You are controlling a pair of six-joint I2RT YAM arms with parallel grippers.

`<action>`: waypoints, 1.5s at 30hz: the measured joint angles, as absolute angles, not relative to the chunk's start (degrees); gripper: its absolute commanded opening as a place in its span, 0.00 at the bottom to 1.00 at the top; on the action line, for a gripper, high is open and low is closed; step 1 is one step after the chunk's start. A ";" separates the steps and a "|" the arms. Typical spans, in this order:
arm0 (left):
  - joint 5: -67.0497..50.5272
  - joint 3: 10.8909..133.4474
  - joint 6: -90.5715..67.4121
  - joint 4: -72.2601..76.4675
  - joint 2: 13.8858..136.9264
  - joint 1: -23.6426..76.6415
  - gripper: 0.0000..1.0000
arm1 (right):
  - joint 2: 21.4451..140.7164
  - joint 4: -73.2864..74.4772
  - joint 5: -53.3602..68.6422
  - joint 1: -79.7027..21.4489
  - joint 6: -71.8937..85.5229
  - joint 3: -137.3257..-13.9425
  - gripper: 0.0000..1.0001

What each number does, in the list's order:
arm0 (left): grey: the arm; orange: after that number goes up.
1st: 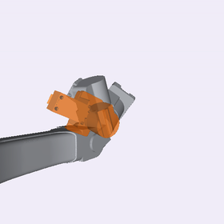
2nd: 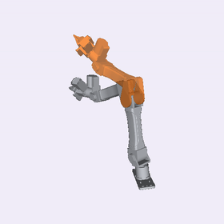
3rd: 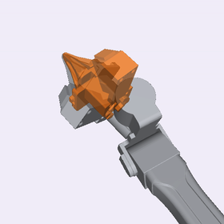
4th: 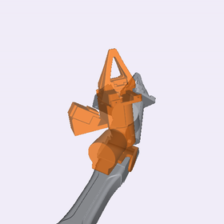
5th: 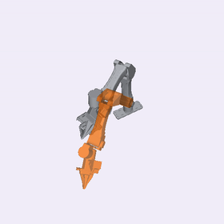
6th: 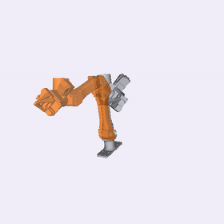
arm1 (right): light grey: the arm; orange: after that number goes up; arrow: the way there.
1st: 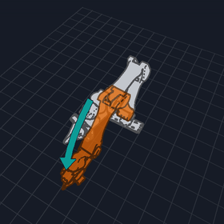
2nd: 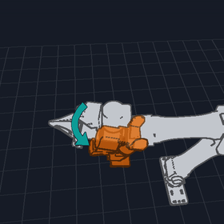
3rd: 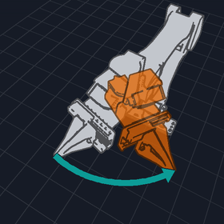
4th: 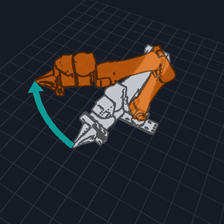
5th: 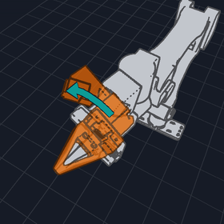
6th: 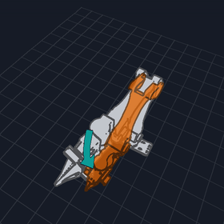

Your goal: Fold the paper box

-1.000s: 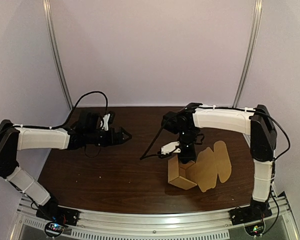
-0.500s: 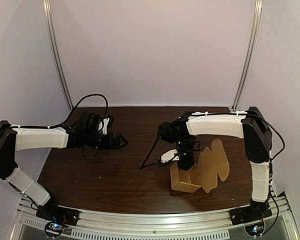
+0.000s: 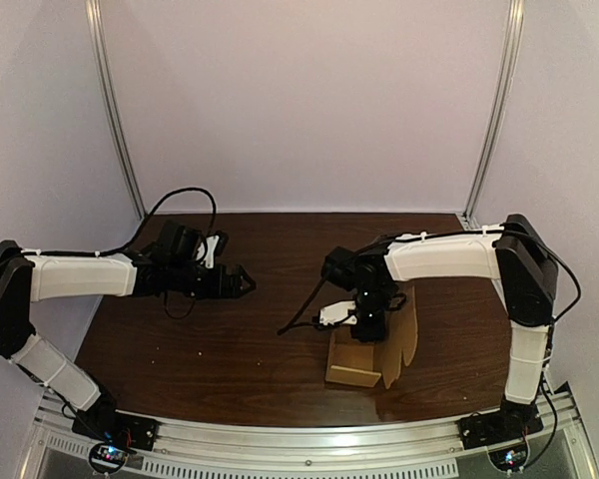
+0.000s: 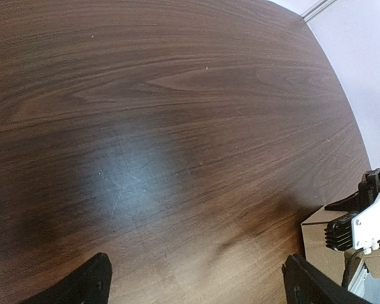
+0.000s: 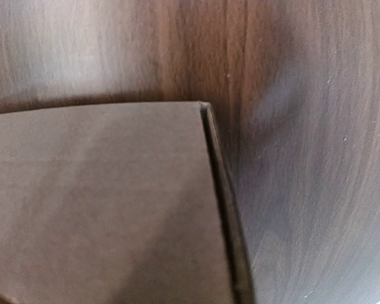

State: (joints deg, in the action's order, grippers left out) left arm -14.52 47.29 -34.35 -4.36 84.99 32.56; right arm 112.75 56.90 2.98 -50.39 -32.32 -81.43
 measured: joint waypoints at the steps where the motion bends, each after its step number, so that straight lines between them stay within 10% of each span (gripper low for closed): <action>1: -14.61 47.29 -34.35 -4.34 85.03 32.56 0.97 | 112.60 55.96 2.98 -50.39 -32.12 -81.14 0.13; 45: -18.76 48.53 -34.35 -2.44 89.82 32.56 0.97 | 109.65 40.05 -5.87 -54.26 -34.41 -74.98 0.04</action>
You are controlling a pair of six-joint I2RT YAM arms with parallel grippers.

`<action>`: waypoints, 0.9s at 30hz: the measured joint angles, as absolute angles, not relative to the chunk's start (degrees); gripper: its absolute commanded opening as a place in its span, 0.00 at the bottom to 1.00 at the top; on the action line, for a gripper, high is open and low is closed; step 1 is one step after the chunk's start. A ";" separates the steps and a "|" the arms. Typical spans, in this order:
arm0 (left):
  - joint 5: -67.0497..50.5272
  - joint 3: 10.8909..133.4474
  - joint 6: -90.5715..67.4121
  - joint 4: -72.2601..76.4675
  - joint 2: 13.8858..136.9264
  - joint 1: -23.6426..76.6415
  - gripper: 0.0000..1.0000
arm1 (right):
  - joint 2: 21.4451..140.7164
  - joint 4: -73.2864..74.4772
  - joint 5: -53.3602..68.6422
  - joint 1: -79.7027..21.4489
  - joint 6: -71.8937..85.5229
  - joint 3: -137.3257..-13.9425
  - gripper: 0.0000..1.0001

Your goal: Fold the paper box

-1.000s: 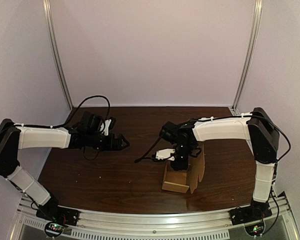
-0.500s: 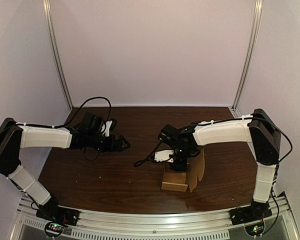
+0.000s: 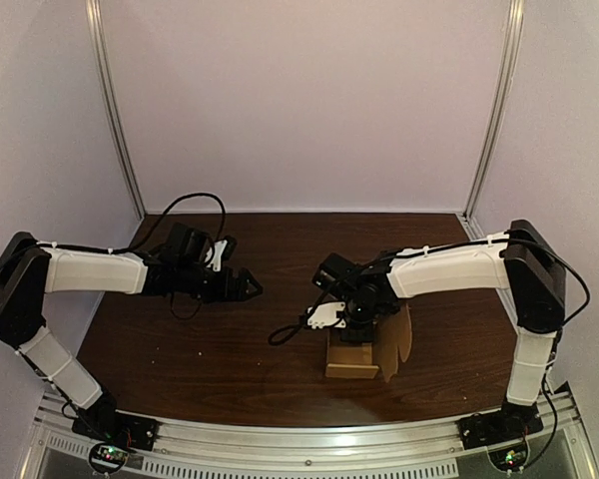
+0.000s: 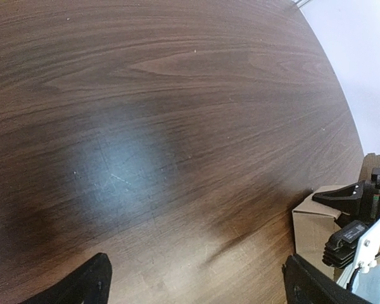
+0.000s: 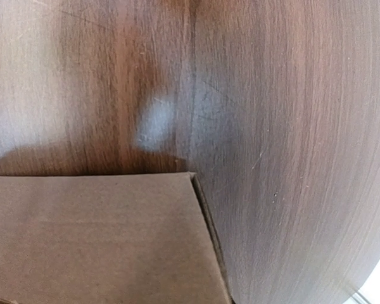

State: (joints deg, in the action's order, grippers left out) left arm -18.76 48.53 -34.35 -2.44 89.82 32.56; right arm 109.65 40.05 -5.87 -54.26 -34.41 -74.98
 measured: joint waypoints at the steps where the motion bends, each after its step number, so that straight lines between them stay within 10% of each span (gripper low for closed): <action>1: -18.87 48.53 -34.35 -2.46 89.84 32.56 0.97 | 109.54 39.72 -5.87 -54.26 -34.41 -74.74 0.04; 16: -13.69 55.05 -29.93 -10.87 87.70 32.56 0.97 | 103.68 48.34 -4.40 -52.64 -34.28 -84.23 0.60; 20: -7.84 57.21 -25.93 -12.62 81.32 33.06 0.97 | 94.63 49.15 -2.37 -51.35 -33.21 -92.20 0.98; 27: -0.78 56.69 -18.26 -6.42 69.56 37.12 0.98 | 85.27 48.27 2.55 -38.46 -20.91 -99.66 0.98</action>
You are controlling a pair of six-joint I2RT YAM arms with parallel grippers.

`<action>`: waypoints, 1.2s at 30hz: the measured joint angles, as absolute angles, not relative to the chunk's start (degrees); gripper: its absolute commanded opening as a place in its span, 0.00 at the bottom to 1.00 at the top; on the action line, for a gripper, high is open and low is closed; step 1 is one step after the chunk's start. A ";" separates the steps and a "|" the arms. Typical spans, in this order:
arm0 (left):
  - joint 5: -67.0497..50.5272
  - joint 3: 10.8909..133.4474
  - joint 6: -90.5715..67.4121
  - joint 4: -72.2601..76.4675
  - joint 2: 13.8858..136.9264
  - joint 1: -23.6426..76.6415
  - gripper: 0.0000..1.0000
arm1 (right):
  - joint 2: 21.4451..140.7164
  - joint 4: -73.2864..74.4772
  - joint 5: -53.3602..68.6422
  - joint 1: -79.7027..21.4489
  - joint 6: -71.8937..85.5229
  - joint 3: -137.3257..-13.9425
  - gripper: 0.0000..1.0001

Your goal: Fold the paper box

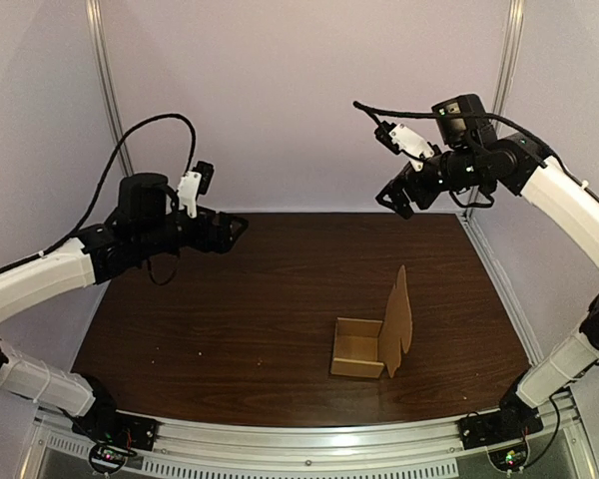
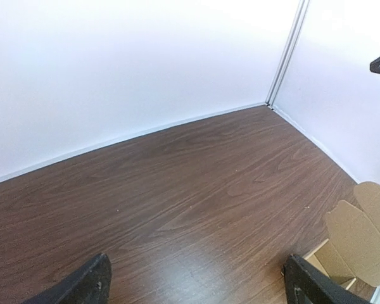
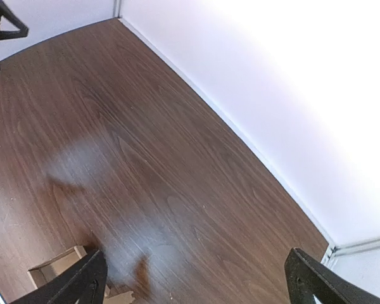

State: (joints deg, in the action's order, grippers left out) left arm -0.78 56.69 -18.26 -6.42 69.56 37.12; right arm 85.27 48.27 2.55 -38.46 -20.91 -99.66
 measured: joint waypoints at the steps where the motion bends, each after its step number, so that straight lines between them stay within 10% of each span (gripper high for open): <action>1: -1.21 56.90 -18.20 -5.34 70.57 37.10 0.97 | 85.23 49.21 3.53 -36.36 -19.38 -100.05 0.95; 18: -2.72 58.19 -27.62 -2.90 85.93 38.48 0.90 | 83.70 74.06 17.30 -35.38 -7.57 -92.79 0.90; 36: -3.18 56.47 -26.44 -6.76 82.61 39.00 0.90 | 99.68 77.06 27.86 -40.07 -8.80 -102.13 0.38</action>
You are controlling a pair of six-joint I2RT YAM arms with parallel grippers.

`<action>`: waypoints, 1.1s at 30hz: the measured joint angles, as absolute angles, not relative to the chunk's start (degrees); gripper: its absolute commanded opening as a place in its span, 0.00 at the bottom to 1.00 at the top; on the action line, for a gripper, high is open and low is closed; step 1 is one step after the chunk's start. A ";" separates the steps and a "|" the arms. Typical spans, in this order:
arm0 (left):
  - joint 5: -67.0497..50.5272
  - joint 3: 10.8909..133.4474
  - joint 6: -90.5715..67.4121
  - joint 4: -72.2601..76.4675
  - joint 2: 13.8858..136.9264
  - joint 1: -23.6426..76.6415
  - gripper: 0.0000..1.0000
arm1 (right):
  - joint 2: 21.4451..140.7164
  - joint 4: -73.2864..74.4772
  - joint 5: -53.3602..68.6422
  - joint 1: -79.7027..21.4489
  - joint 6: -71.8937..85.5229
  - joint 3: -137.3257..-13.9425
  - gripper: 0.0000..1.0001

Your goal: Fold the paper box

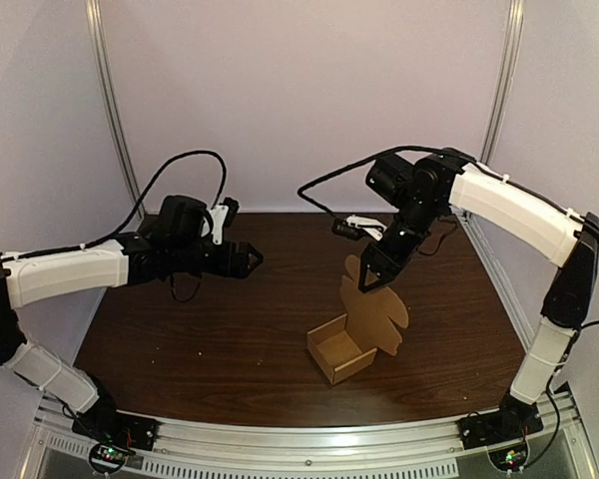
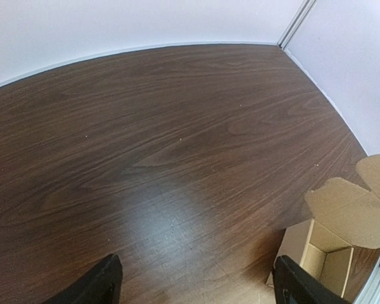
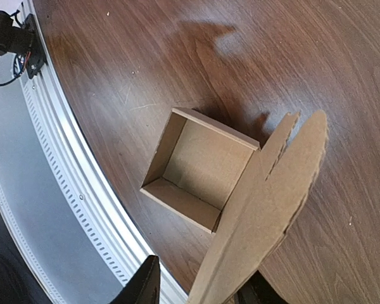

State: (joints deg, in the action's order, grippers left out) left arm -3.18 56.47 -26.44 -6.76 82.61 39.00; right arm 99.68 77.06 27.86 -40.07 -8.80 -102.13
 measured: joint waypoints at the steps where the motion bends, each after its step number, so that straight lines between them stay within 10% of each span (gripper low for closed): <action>1: -2.92 55.92 -26.02 -7.42 81.28 39.03 0.96 | 100.90 76.97 26.83 -41.06 -9.23 -102.87 0.35; 9: -1.80 54.52 -24.91 -10.04 75.46 39.07 0.97 | 103.31 77.14 18.37 -44.91 -12.95 -108.51 0.00; 33: 2.72 54.02 -17.91 -11.94 72.42 42.35 0.97 | 109.86 77.41 20.73 -44.82 -42.68 -116.44 0.00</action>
